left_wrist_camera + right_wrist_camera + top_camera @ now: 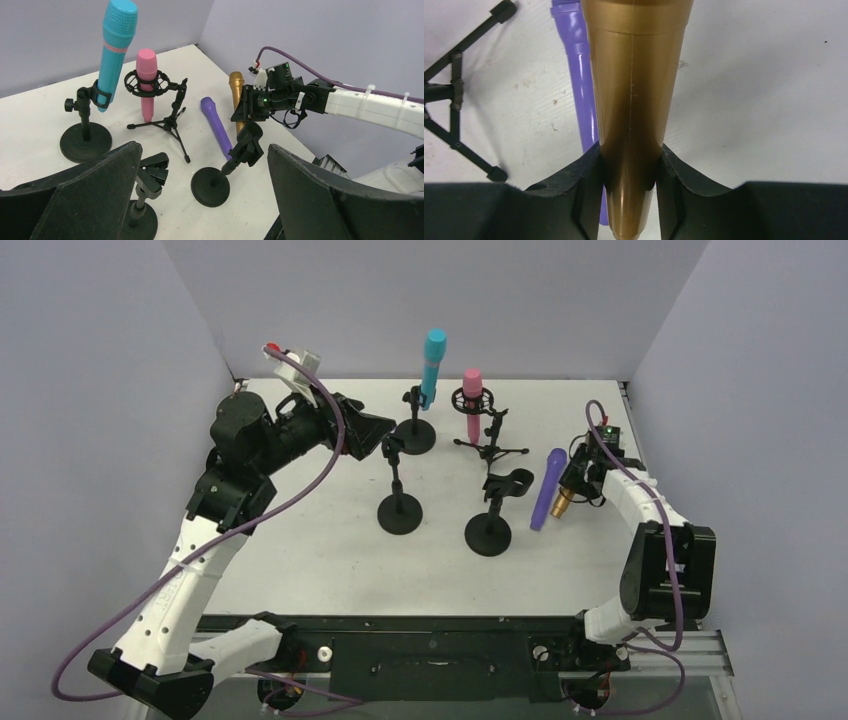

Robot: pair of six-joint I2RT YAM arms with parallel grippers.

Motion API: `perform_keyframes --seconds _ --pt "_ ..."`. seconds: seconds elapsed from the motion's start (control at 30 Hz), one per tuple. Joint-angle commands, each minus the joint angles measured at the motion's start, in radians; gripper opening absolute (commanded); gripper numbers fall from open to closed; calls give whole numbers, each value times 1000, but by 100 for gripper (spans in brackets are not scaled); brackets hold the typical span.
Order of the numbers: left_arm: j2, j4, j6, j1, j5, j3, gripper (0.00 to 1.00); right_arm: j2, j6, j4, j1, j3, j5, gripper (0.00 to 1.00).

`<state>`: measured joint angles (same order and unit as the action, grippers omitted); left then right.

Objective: Remove the microphone from the stand

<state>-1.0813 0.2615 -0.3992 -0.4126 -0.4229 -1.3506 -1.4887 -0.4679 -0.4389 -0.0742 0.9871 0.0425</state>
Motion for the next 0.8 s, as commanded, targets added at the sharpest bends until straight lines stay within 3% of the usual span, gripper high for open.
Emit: perform_keyframes --seconds 0.0,0.5,0.77 --pt "26 -13 27 -1 -3 5 96 -58 48 50 -19 28 -10 0" --pt "8 -25 26 -5 -15 14 96 -192 56 65 -30 -19 -25 1" --pt "-3 -21 29 -5 -14 1 96 -177 49 62 -30 -31 -39 28"
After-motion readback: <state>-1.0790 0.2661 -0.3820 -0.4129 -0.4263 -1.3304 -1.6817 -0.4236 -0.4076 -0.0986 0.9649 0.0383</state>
